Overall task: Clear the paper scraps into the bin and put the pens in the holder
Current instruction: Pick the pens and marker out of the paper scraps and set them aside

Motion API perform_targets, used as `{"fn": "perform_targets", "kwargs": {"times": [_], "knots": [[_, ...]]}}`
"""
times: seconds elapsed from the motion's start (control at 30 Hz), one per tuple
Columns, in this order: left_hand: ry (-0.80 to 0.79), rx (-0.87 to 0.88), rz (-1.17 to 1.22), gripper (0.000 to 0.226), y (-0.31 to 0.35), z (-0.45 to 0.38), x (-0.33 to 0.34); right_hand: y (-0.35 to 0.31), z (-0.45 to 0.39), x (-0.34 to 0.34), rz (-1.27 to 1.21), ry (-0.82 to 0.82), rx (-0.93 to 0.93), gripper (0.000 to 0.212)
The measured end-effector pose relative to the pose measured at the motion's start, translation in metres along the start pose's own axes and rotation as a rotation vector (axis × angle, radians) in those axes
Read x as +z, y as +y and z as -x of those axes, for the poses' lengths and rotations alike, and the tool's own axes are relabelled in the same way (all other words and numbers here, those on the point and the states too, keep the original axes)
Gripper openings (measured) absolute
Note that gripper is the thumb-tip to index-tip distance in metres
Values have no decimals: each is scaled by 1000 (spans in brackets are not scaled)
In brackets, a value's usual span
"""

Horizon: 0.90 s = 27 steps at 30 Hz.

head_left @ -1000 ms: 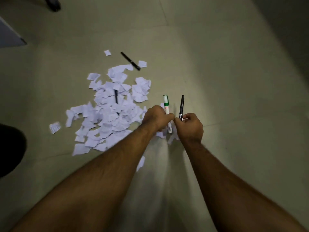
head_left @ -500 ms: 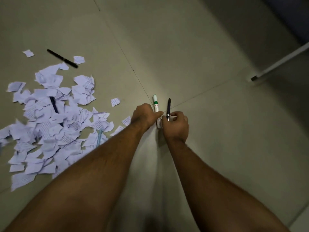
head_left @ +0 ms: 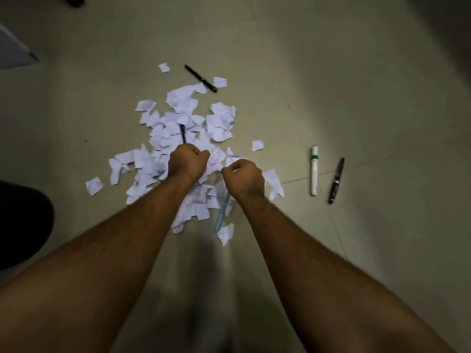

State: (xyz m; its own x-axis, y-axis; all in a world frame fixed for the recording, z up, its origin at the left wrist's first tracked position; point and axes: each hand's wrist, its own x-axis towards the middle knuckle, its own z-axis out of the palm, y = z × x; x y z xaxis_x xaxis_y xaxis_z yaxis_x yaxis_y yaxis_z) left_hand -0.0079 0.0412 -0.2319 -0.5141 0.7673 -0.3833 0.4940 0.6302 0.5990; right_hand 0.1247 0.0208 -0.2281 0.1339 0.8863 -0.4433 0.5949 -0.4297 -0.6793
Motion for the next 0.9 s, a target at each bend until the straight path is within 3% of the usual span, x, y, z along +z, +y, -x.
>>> {"fn": "perform_targets", "kwargs": {"times": [0.1, 0.3, 0.47, 0.63, 0.9], "knots": [[69, -55, -7, 31, -16, -16, -13, -8, -2, 23, 131, -62, -43, 25], [126, -95, -83, 39, -1, -41, -4, 15, -2, 21, 235, 18, -52, 23], [146, -213, -126, 42, 11, -45, 8, 26, 0, 16, 333, 14, -63, 35], [154, -334, -43, 51, 7, -43, 2, 22, -5, 18, 347, -11, -53, 26], [230, -107, -70, 33, 20, -12, 0, -2, -4, 6, 90, 72, -45, 28]]}}
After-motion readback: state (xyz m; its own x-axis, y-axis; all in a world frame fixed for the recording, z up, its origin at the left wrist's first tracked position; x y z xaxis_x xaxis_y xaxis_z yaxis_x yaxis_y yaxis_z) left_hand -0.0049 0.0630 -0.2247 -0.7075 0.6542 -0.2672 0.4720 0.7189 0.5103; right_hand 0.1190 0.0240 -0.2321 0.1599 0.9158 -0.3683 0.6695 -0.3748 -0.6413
